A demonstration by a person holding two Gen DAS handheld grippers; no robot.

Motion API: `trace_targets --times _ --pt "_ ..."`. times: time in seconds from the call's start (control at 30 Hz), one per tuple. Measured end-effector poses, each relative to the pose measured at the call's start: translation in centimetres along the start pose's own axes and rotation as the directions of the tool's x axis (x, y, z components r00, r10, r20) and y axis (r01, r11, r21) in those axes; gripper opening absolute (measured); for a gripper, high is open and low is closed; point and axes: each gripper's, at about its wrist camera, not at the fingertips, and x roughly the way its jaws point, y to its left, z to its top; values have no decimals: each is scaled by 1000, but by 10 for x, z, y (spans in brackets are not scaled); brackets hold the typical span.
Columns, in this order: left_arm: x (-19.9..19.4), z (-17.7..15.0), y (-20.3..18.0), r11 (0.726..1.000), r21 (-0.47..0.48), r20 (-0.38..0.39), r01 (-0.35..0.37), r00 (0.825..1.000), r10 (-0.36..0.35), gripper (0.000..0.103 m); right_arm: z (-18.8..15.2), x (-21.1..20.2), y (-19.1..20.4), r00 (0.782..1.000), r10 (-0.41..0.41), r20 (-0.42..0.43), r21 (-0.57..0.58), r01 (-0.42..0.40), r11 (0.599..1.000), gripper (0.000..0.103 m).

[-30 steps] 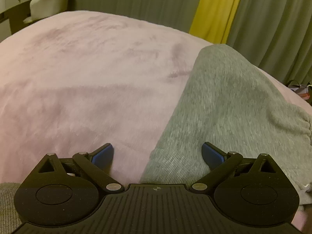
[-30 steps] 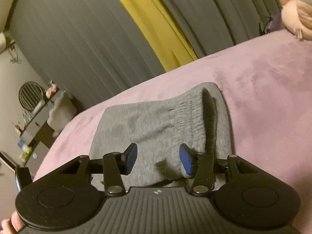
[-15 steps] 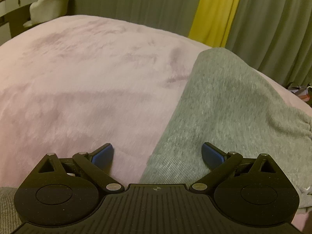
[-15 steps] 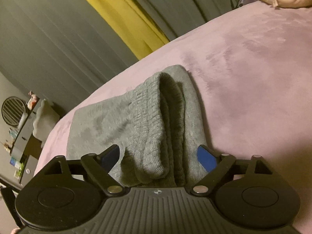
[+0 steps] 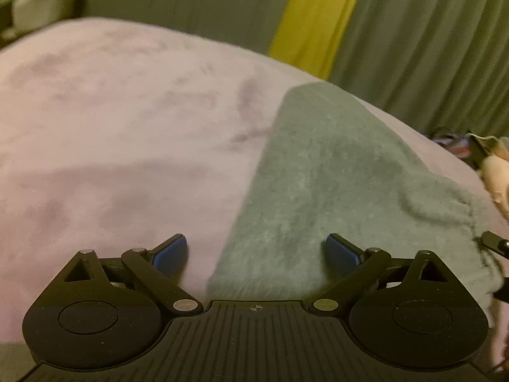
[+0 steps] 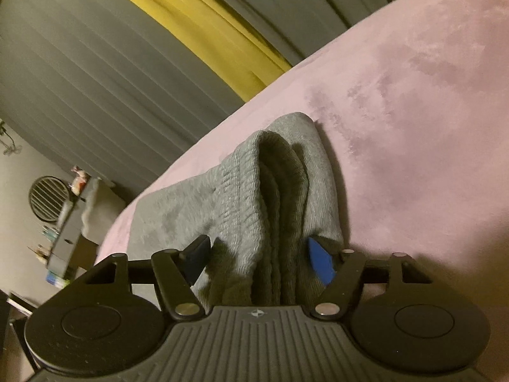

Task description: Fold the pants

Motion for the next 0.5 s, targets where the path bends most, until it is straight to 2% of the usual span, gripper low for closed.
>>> trace_targets --times 0.13,0.23,0.37,0.5 --pt "27 22 -3 996 17 -138 87 987 -84 97 10 7 -6 995 86 -59 24 -84 996 97" --pt "45 37 -8 997 25 -155 78 985 -73 97 19 14 -7 991 100 -94 45 -96 994 99" --pt "67 49 -22 992 68 -197 108 976 -93 98 27 23 -3 984 95 -151 16 -94 995 99" --pt "73 52 -28 985 118 -181 127 978 -104 98 32 31 -1 980 97 -174 -24 -102 994 99"
